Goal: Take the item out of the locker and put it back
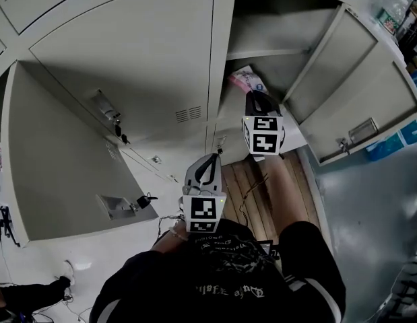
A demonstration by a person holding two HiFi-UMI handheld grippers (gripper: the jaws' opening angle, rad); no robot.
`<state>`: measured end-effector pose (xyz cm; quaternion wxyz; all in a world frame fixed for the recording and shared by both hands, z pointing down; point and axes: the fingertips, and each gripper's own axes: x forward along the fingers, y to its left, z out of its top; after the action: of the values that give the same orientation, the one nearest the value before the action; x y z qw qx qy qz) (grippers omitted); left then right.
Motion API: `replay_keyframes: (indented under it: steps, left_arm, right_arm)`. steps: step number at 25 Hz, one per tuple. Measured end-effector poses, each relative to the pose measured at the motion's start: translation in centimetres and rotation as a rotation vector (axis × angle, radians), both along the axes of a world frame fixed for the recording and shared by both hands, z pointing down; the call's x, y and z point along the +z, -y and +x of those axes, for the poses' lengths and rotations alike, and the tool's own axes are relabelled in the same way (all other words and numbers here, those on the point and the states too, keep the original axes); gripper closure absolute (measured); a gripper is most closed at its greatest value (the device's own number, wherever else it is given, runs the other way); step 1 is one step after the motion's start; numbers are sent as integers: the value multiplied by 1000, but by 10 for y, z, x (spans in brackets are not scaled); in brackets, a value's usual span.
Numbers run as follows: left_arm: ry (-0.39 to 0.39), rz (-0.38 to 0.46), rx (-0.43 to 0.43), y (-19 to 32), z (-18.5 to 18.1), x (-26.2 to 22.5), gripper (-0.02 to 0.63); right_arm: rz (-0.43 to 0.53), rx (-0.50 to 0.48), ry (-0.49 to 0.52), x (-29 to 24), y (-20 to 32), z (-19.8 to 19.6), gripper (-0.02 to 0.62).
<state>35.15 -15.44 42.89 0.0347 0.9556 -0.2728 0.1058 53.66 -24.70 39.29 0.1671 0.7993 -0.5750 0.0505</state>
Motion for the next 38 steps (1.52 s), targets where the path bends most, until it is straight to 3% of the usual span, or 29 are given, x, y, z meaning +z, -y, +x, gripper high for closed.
replay_keyframes:
  steps: [22,29,32,38]
  left_arm:
    - [10,-42,-116,22,-20,17,598]
    - [13,-45,-114,17,-22,21,600]
    - [10,-44,-111,16,-22,20,598]
    - [7,-46,-100,8,-24,21,598]
  right_arm:
    - [-182,-24,0,52,36,25,565]
    - [-161,-26,19,57,34,21,533]
    - [-142,-49,43,53,32,17,438]
    - [-49,-67,56,35,12,3,412]
